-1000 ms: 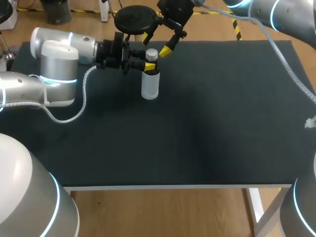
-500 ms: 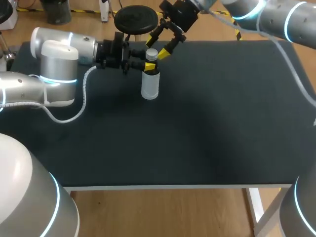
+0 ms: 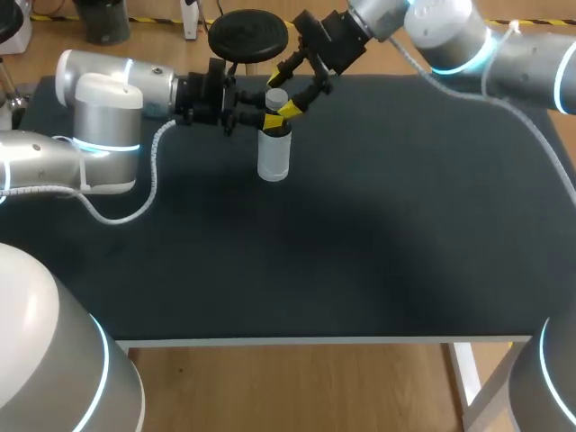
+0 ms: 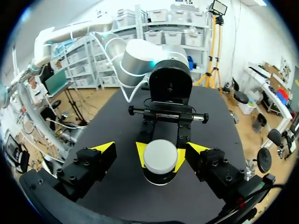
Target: Unscrew the bottle cap
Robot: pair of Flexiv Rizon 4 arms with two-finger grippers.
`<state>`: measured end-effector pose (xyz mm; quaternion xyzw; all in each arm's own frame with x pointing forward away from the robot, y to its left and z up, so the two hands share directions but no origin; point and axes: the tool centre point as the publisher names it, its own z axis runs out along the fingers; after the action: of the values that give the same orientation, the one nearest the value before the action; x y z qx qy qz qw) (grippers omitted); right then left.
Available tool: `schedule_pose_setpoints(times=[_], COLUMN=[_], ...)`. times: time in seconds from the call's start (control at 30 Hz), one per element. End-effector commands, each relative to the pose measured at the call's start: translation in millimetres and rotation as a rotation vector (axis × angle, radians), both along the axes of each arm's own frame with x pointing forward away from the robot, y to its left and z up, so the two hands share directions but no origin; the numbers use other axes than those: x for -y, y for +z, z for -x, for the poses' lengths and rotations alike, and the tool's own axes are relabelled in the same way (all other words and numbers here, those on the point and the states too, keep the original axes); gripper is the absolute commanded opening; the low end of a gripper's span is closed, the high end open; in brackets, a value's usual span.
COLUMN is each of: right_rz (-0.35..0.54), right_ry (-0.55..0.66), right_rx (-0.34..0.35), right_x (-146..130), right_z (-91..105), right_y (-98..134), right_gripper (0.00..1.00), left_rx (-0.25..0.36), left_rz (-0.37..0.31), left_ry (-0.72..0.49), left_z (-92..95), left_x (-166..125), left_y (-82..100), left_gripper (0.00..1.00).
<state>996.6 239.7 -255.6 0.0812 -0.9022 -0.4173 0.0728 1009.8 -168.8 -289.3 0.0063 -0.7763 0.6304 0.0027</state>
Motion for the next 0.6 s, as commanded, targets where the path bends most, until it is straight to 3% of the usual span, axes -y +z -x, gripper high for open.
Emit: schedule_pose_setpoints(times=[0.03, 0.6], right_rz=[-0.022, -0.058], right_ry=[-0.227, -0.19], right_rx=[0.188, 0.086], right_x=[-0.7, -9.0], right_z=[6.7, -0.8], right_y=[0.1, -4.8], right_gripper=[1.0, 1.0], left_rx=[-0.002, -0.002], left_rz=[-0.001, -0.001], left_ry=[-0.003, -0.003], left_z=[-0.8, -0.8], left_x=[0.1, 0.1], left_y=[-0.4, -0.4], left_gripper=[0.0, 0.0])
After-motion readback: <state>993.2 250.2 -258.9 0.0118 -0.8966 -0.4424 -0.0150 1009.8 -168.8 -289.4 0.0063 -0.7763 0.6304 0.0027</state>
